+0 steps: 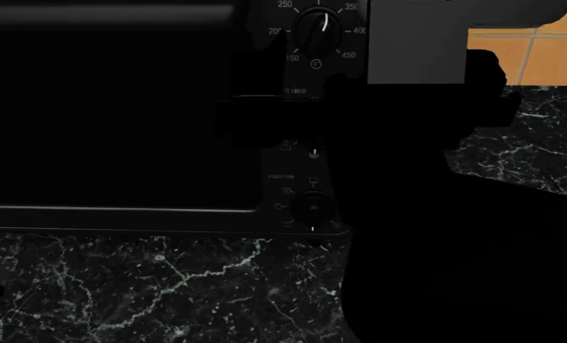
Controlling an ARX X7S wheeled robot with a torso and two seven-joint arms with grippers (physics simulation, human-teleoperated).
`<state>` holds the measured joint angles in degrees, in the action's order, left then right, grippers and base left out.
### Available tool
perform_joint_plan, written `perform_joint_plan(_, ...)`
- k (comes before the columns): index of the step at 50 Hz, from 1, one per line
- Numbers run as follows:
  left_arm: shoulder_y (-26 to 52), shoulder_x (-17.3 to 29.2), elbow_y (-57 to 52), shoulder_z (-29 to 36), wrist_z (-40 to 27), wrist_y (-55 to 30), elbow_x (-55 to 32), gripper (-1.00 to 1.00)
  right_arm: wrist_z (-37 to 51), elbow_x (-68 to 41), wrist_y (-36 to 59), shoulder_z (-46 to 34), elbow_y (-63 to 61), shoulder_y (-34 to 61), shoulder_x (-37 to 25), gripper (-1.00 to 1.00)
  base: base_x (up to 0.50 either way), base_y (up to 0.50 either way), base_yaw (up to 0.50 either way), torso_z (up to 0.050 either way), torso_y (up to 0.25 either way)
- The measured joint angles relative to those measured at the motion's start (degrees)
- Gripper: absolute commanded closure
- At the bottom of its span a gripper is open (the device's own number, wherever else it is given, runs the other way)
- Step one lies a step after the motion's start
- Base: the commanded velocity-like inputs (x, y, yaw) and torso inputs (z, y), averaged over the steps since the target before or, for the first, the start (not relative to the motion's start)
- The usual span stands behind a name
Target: Decrease the toaster oven temperature.
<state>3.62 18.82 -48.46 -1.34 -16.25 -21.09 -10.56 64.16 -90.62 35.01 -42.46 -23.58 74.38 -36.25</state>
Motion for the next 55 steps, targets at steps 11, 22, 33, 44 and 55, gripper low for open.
perform_joint_plan(11, -0.5, 0.3, 0.1, -0.2, -0.3, 0.5, -0.2, -1.00, -0.9, 1.8, 1.6, -0.8, 1.6, 0.4, 1.2, -1.00, 0.01, 0.00, 0.00, 0.000, 0.000)
perform_joint_plan(22, -0.7, 0.5, 0.3, -0.1, -0.6, 0.7, -0.3, -1.00, -1.0, 4.9, 4.2, -1.5, 1.0, 0.4, 1.7, -1.00, 0.01, 0.00, 0.01, 0.000, 0.000)
perform_joint_plan(33, -0.7, 0.7, 1.1, 0.3, -0.7, 1.3, -0.3, -1.00, -1.2, 3.4, 2.9, -2.6, 1.8, 1.1, 2.8, 1.00, 0.01, 0.00, 0.01, 0.000, 0.000)
perform_joint_plan(44, -0.7, 0.8, 1.9, 1.0, -0.7, 1.8, -0.2, -1.00, -0.8, 3.4, 3.3, -3.1, 1.8, 1.7, 2.7, 1.00, 0.01, 0.00, 0.01, 0.000, 0.000)
perform_joint_plan(55, -0.8, 0.9, 2.3, 1.6, -0.8, 2.3, -0.2, -1.00, -0.8, 2.6, 6.0, -4.7, 2.1, 4.1, 1.9, 1.00, 0.01, 0.00, 0.01, 0.001, 0.000)
